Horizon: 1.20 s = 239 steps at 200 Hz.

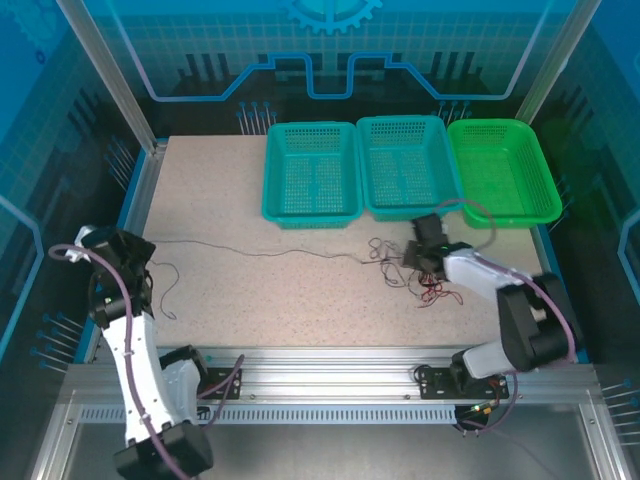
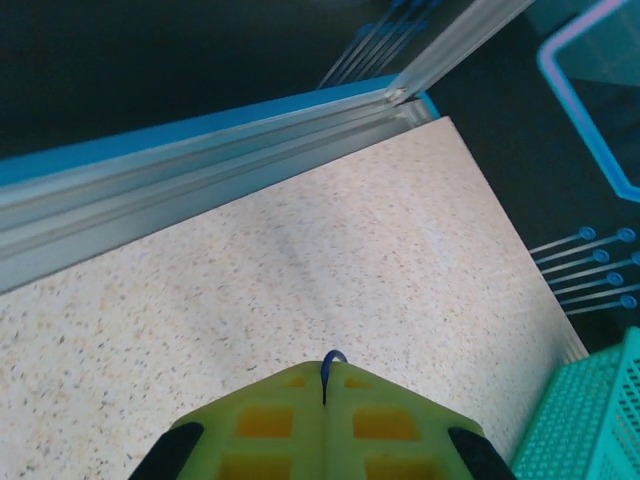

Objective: Untangle the cables

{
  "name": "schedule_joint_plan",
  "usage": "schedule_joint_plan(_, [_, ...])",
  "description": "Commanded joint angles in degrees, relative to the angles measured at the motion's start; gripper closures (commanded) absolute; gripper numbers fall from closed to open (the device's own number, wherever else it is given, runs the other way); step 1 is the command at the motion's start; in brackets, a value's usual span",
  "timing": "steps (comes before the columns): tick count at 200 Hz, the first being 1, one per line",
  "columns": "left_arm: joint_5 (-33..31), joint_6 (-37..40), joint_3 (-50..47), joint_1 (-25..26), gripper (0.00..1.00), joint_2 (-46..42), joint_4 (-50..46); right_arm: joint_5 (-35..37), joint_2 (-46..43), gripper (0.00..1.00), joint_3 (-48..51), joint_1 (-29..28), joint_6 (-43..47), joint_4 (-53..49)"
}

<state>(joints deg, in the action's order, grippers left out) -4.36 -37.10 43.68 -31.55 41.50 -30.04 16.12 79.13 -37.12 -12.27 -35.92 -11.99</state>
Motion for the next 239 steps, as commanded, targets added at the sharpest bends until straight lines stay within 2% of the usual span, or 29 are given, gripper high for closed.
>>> schedule_joint_plan(1, [9.79, -2.67, -2.44, -2.38, 1.00, 0.50, 3.32, -3.67, -5.56, 1.00, 3.62, 6.42, -3.56, 1.03])
schedule_joint_plan(26, [15.27, -2.86, -5.70, -1.81, 1.00, 1.51, 7.95, -7.35, -6.85, 1.00, 2.94, 6.64, -1.01, 1.09])
schedule_joint_plan(39, [16.05, -1.88, -6.26, -0.56, 1.00, 2.13, 8.48, -10.33, -7.01, 0.99, 2.69, 5.44, 0.07, 2.35])
schedule_joint_plan(51, [15.33, -0.83, -6.24, 0.96, 1.00, 2.27, 8.42, -12.45, -7.47, 0.89, 2.02, 2.24, 2.75, 3.46])
schedule_joint_plan(65, [14.56, -0.52, -6.32, 1.82, 1.00, 2.19, 8.32, -12.21, -7.01, 0.73, 0.18, -4.13, 6.73, 3.92])
schedule_joint_plan(76, [14.56, -0.52, -6.33, 1.90, 1.00, 2.18, 8.58, -10.62, -5.42, 0.53, -2.07, -9.28, 8.85, 3.26])
schedule_joint_plan(90, [14.40, -0.30, -6.07, 2.10, 1.00, 2.19, 8.52, -8.28, -1.66, 0.37, -5.37, -13.88, 9.26, 2.18])
schedule_joint_plan(113, [13.38, 0.62, -5.32, 2.46, 1.00, 2.19, 7.74, -8.52, 6.82, 0.30, -10.48, -16.30, 6.92, 1.77])
schedule_joint_plan(129, [12.08, 1.27, -4.78, 2.50, 1.00, 2.10, 6.64, -5.59, 13.09, 0.25, -12.96, -17.44, 6.15, 1.24])
schedule_joint_plan(155, [9.74, 1.69, -4.40, 2.52, 1.00, 1.88, 4.93, -2.71, 20.11, 0.23, -17.68, -18.27, 5.75, -0.20])
schedule_joint_plan(166, [8.72, 1.82, -4.39, 2.52, 1.00, 1.83, 4.44, -2.21, 21.96, 0.26, -18.35, -18.57, 6.08, -0.51])
schedule_joint_plan(173, [7.64, 1.68, -4.35, 2.53, 1.00, 1.81, 3.97, -1.99, 22.82, 0.32, -18.57, -18.56, 6.20, -0.95])
schedule_joint_plan(181, [5.80, 1.15, -4.31, 2.54, 1.00, 1.96, 3.11, -1.34, 23.23, 0.42, -18.49, -18.50, 6.00, -1.43])
schedule_joint_plan(193, [3.34, 0.20, -4.13, 2.55, 1.00, 2.37, 1.47, -0.23, 22.52, 0.61, -17.43, -18.09, 5.54, -1.36])
schedule_joint_plan(203, [3.21, 0.19, -4.37, 2.54, 0.94, 2.77, 1.56, -0.61, 20.85, 0.79, -15.90, -17.20, 5.17, -0.46])
schedule_joint_plan(214, [4.91, 0.22, -4.99, 2.55, 0.84, 3.13, 2.75, -2.28, 18.76, 0.92, -14.33, -15.96, 5.26, 0.67])
schedule_joint_plan(226, [8.50, 0.68, -5.77, 2.77, 0.70, 3.48, 4.95, -4.82, 16.37, 1.00, -13.59, -14.74, 6.27, 1.19])
schedule_joint_plan(239, [11.29, 1.10, -6.06, 3.91, 0.58, 3.44, 7.06, -8.03, 13.63, 1.00, -13.59, -13.90, 7.44, 1.02])
